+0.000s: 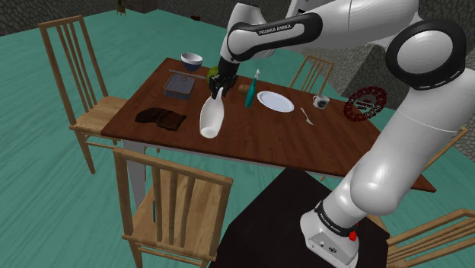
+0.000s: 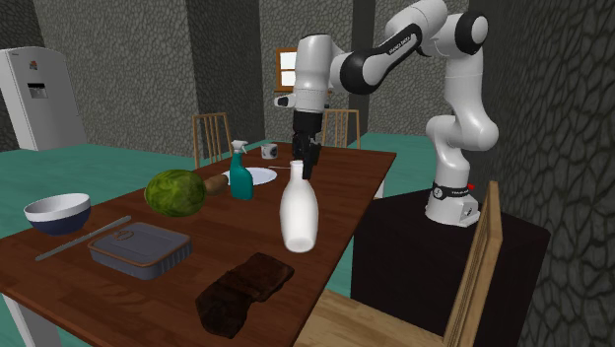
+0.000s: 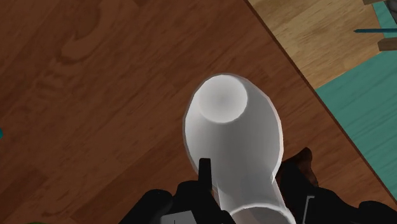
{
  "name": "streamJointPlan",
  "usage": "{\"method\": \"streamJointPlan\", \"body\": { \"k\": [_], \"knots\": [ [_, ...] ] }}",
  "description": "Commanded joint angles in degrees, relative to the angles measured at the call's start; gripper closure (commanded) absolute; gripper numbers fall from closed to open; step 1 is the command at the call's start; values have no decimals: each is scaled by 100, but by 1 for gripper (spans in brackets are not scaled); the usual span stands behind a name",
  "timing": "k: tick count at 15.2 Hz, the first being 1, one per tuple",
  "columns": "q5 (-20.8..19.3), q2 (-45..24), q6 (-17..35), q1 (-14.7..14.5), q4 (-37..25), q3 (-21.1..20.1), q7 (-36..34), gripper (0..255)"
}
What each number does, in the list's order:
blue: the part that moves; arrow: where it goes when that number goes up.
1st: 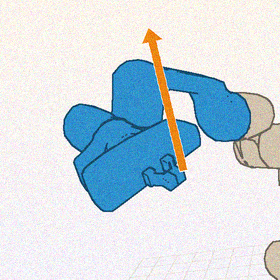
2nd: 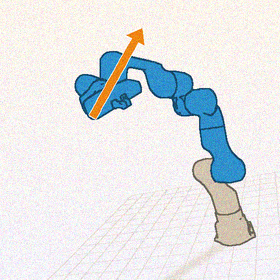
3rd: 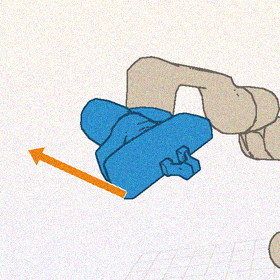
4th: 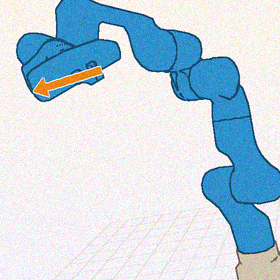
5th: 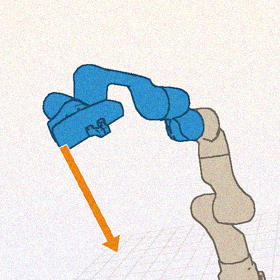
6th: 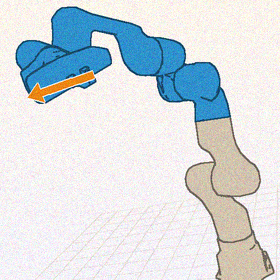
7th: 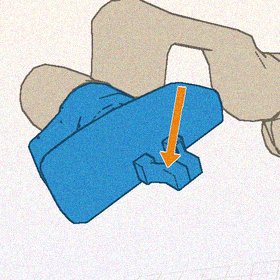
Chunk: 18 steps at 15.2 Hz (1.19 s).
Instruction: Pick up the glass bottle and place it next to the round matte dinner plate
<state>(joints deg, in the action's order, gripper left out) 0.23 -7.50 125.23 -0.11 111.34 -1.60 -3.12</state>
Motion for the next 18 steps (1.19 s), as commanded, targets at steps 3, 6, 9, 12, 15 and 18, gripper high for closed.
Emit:
{"method": "streamJointPlan", "body": {
  "k": [3, 6, 9, 12, 15, 18],
  "knots": [
    [2, 76, -215, 0, -138, -1, 0, 255],
    [4, 140, -433, 1, -293, -1, 0, 255],
    [5, 195, -652, 1, -457, -1, 0, 255],
    [6, 239, -873, 1, -633, -1, -1, 255],
    [7, 274, -1096, 2, -822, -1, -1, 255],
    [7, 297, -1322, 2, -1024, -1, -2, 255]
  ]
}}
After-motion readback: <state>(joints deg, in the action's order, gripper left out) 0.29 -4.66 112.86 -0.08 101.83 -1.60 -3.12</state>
